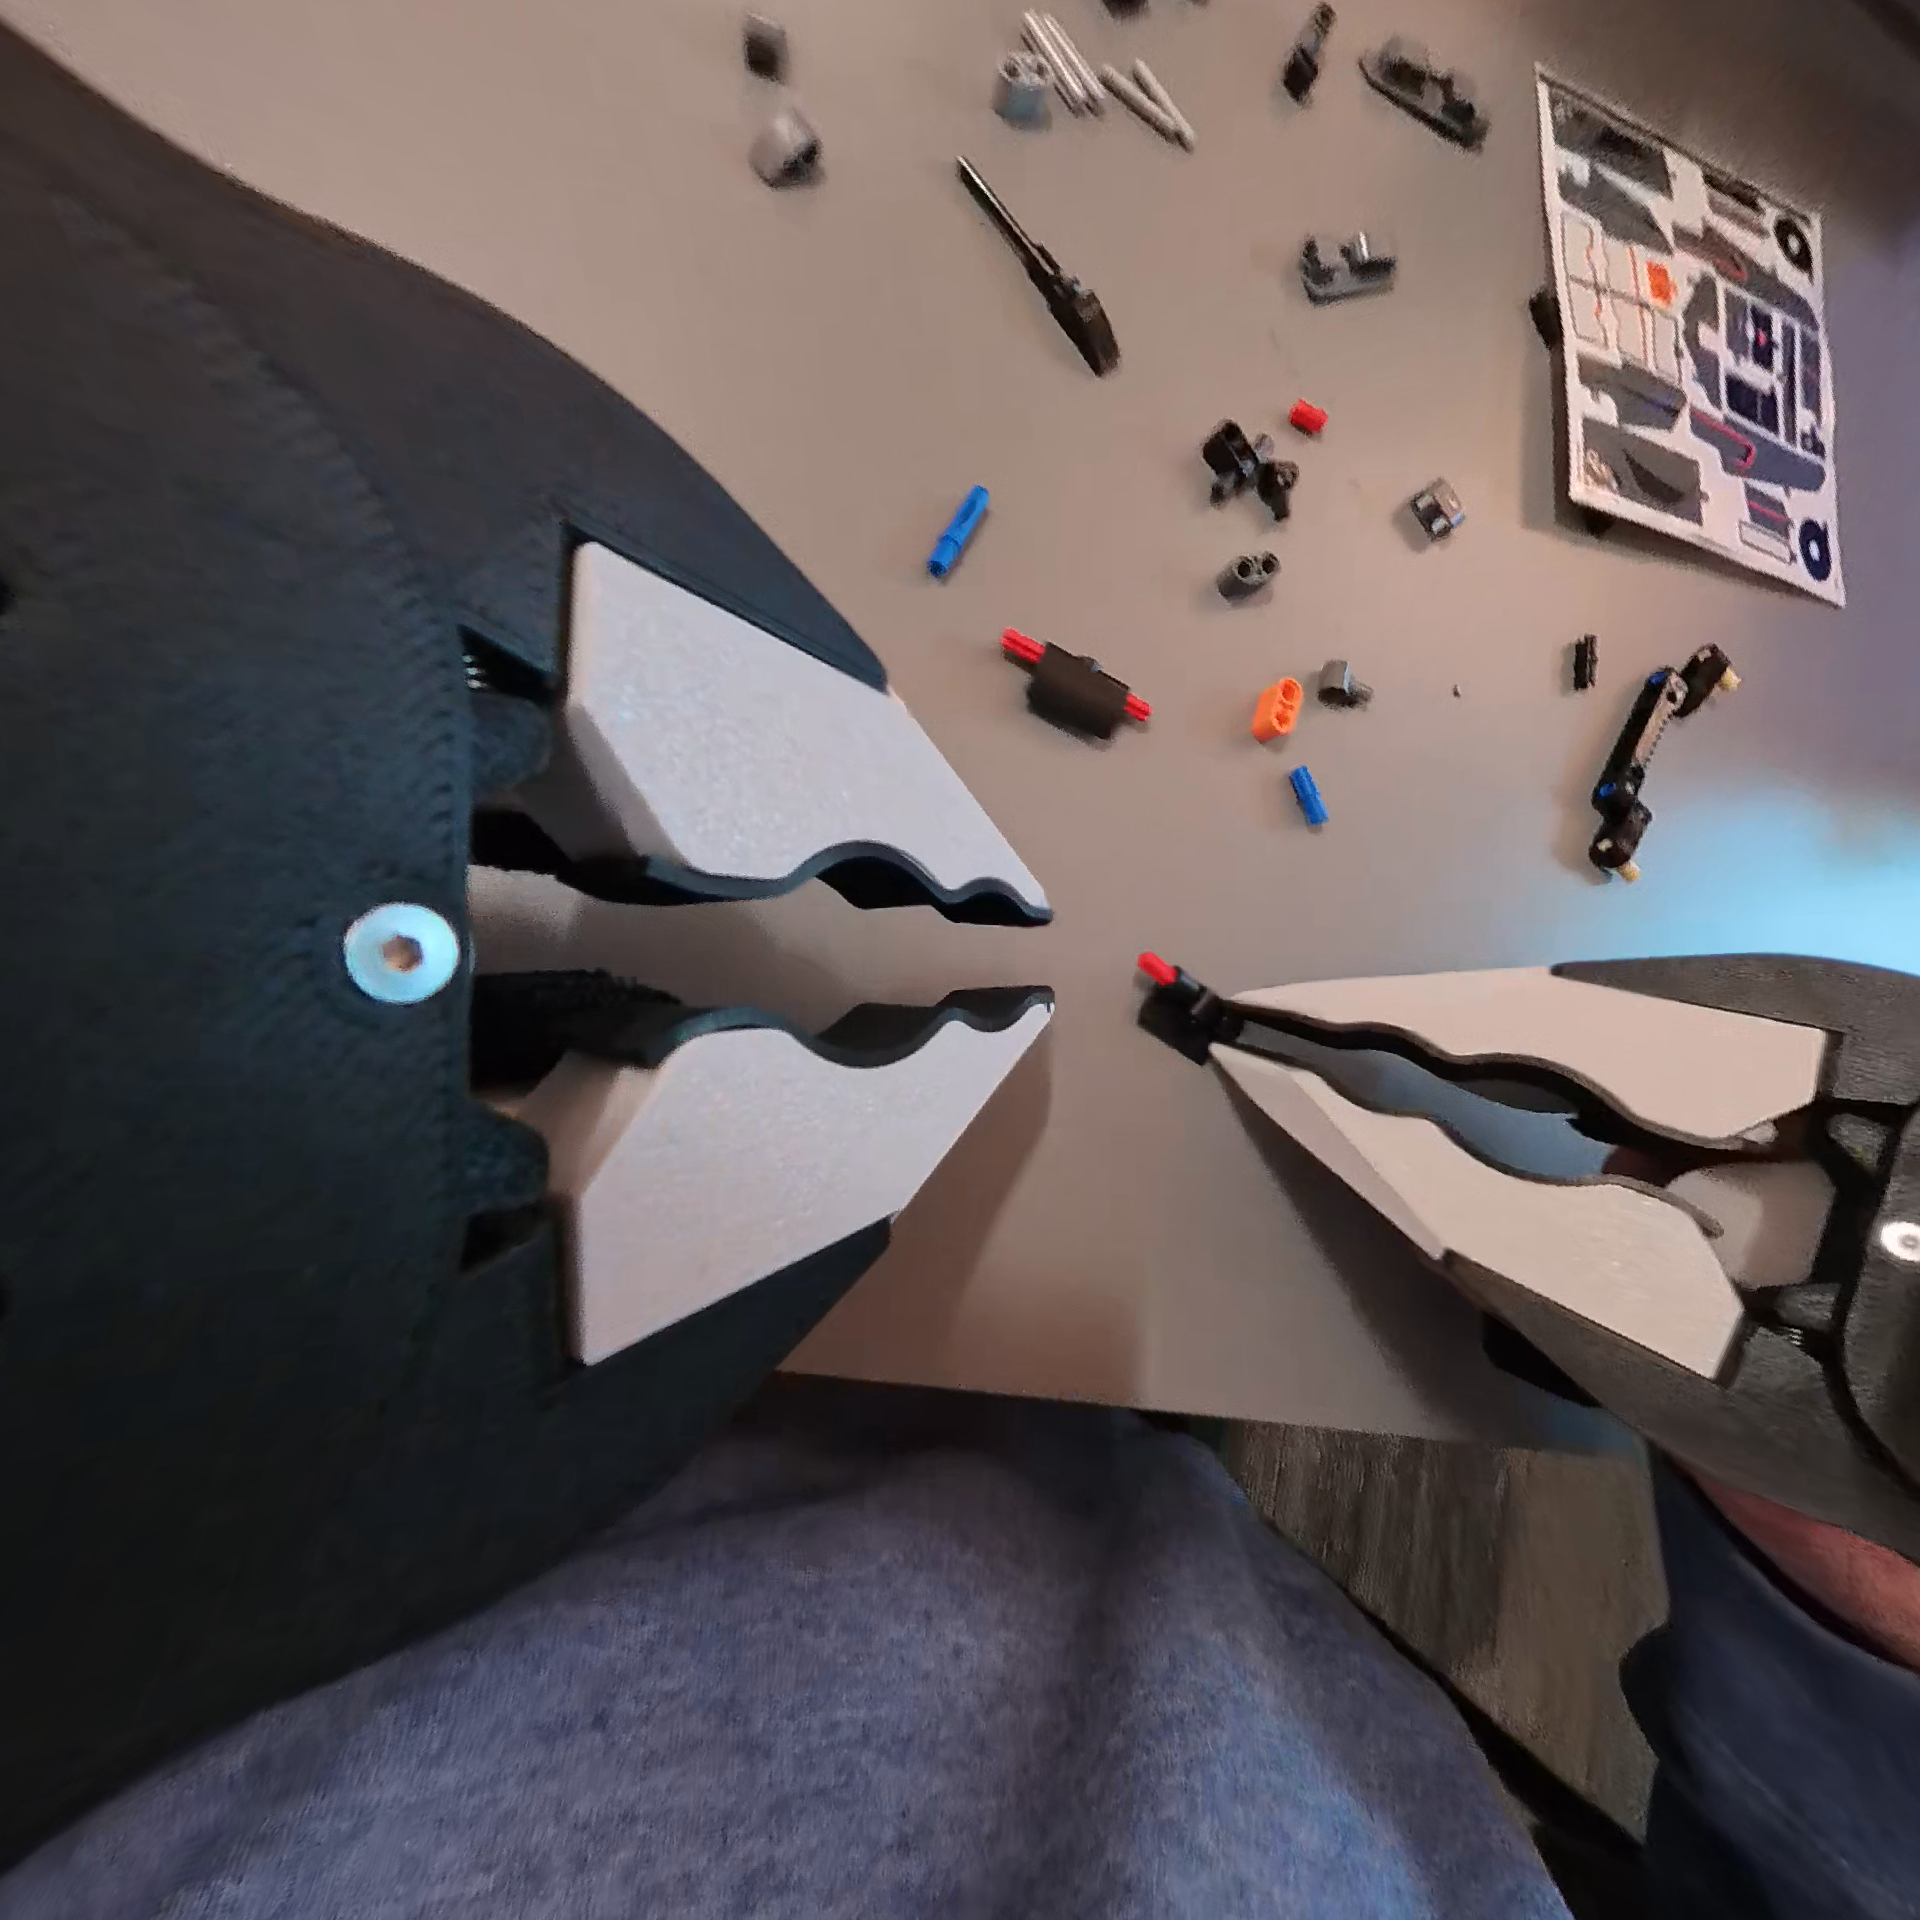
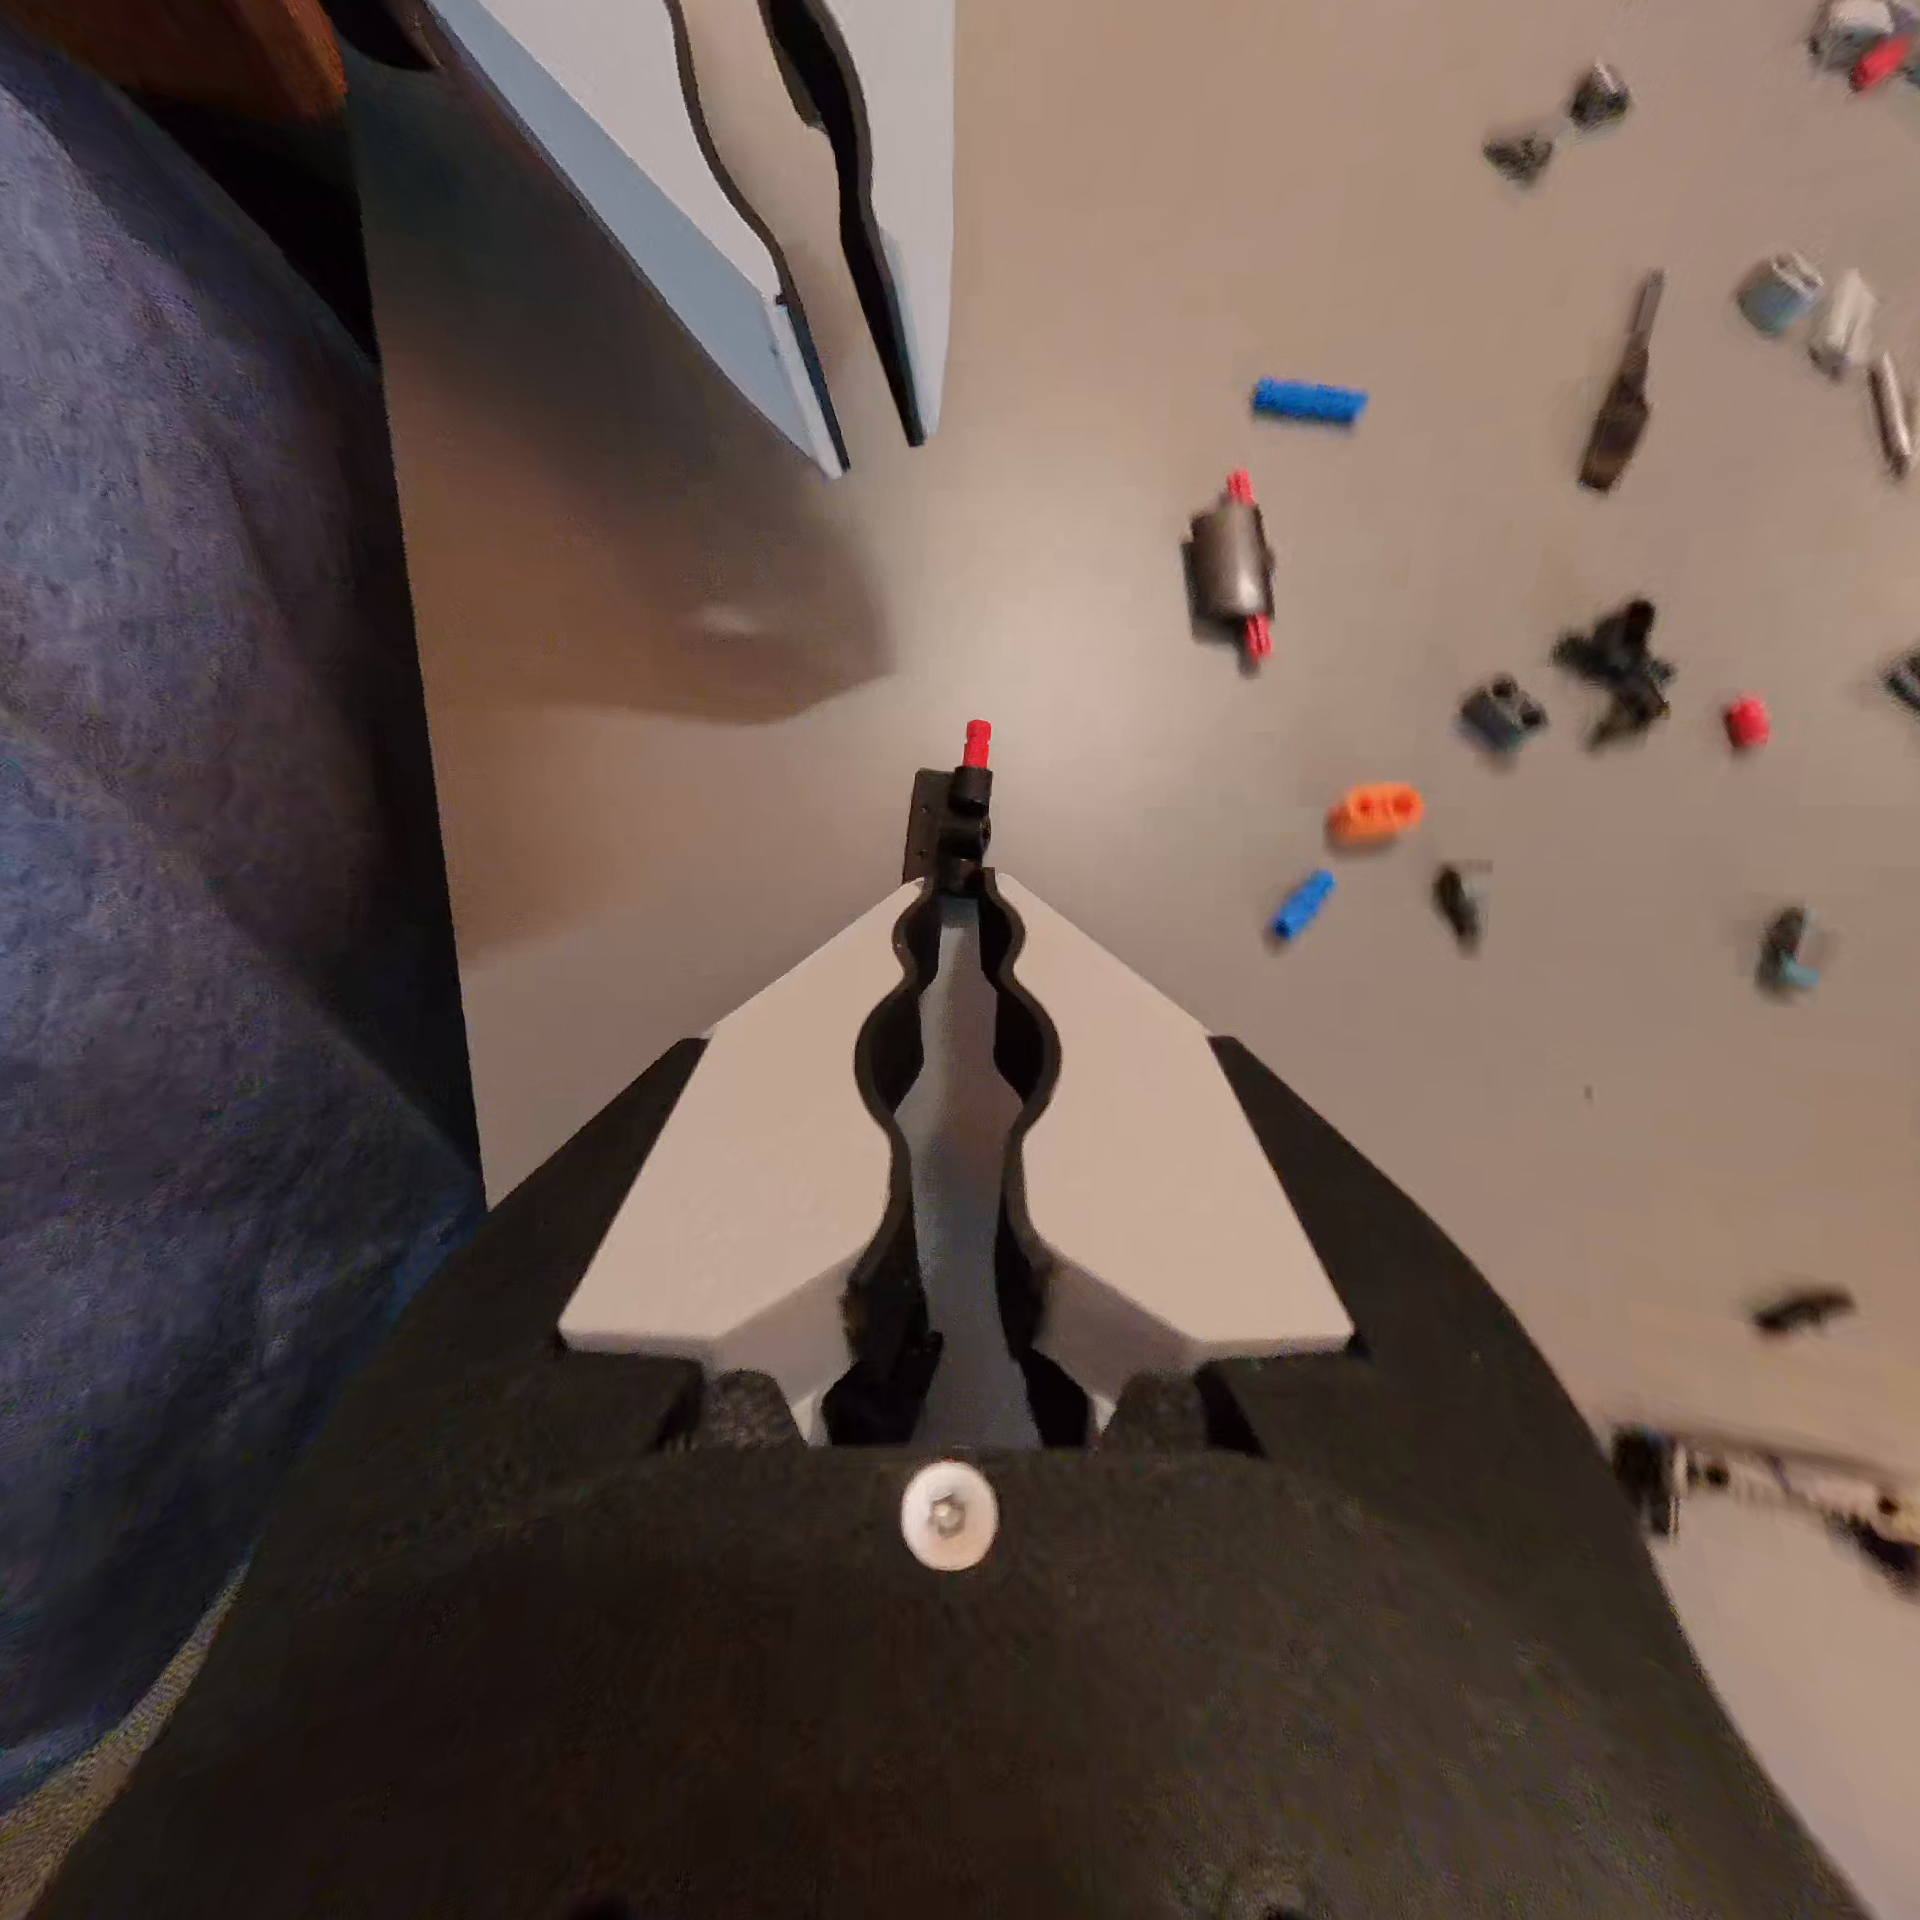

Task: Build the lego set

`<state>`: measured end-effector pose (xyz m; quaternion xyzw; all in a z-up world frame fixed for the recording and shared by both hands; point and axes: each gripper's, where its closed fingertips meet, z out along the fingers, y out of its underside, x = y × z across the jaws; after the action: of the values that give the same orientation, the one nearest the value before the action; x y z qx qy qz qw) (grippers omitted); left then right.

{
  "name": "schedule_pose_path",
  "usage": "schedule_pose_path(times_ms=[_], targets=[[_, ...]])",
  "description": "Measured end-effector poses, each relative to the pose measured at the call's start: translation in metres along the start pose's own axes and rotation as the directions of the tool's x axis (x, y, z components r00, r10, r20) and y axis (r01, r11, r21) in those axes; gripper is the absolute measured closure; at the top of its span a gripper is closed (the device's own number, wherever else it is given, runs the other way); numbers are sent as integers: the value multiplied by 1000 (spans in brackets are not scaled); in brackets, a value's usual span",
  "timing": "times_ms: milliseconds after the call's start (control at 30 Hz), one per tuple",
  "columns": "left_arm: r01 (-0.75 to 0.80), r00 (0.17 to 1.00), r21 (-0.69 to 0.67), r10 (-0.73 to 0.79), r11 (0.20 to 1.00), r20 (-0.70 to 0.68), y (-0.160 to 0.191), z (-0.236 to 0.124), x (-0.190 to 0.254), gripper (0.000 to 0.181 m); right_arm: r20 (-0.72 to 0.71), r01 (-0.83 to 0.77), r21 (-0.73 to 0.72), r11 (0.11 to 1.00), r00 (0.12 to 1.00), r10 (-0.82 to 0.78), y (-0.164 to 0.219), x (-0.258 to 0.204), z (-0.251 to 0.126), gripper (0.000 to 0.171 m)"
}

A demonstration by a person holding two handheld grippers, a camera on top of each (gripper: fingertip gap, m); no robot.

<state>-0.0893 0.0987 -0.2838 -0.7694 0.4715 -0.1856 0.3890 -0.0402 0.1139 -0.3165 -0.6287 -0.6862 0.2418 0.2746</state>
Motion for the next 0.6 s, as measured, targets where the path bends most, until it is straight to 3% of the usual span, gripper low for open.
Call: schedule_pose_path(times_ms=[33, 600], targets=[[3, 1000, 1, -3, 1000, 21, 2, -5, -1, 171, 13, 21, 1, 1000, 1000, -21, -7, -1, 6, 166], [196, 899, 45, -198, 980, 391, 62, -114, -45, 170, 192, 319, 27, 947, 928, -318, -113, -10, 103, 166]])
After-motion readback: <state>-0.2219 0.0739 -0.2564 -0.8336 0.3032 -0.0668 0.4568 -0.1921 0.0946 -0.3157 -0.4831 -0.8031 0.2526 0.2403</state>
